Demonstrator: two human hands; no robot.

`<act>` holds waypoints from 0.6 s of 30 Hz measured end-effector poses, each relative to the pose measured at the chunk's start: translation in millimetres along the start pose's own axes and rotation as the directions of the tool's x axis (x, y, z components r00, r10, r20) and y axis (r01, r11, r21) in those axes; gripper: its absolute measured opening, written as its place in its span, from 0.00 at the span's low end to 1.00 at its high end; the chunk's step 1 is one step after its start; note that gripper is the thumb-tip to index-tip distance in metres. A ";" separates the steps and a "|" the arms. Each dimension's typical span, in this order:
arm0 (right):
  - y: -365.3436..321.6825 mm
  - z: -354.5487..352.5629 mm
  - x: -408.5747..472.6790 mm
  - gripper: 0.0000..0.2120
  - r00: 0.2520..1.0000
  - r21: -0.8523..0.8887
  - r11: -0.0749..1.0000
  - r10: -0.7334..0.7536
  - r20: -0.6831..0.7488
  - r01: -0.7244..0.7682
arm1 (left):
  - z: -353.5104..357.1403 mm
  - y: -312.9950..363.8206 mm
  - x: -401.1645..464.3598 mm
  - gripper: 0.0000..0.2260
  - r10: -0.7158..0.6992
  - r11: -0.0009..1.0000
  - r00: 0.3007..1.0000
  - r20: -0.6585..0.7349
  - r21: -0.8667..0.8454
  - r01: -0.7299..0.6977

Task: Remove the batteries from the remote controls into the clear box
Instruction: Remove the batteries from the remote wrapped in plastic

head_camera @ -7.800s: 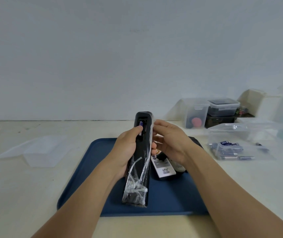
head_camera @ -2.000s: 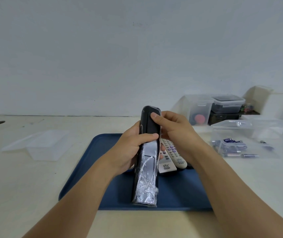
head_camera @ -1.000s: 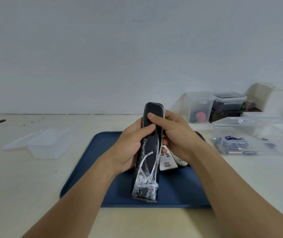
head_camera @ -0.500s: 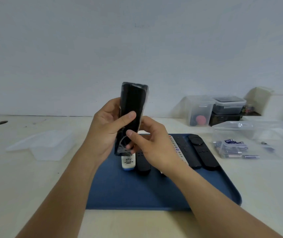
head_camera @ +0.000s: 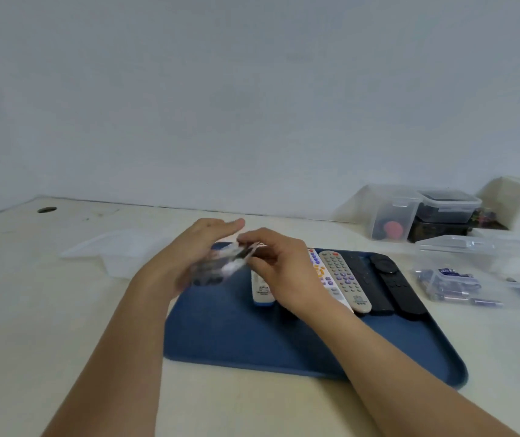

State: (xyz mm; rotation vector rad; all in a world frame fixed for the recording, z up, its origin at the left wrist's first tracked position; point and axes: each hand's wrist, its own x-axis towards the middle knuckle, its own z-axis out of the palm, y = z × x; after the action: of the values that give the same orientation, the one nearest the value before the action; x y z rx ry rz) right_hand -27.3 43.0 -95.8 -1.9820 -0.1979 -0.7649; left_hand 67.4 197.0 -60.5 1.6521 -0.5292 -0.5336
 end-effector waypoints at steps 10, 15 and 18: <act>10.0 0.1 -0.8 0.30 0.922 -0.544 0.832 0.288 0.259 -0.107 | 10.1 -25.8 20.2 0.29 -0.052 0.786 0.997 -0.054 0.614 0.074; 14.5 -3.4 -4.2 0.15 0.914 -0.710 0.685 0.376 0.149 -0.166 | 31.7 -34.8 22.4 0.25 0.110 0.585 0.950 -0.291 0.792 0.175; 11.9 -2.7 -5.4 0.16 0.915 -0.716 0.685 0.365 0.174 -0.137 | 38.9 -40.1 22.4 0.23 0.075 0.456 0.945 -0.319 0.854 0.252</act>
State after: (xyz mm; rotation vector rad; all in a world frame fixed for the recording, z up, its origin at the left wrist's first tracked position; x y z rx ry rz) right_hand -27.5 35.5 -106.8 -2.7777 0.2335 -0.3500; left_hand 62.8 158.5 -106.5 2.7578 -0.5060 0.0153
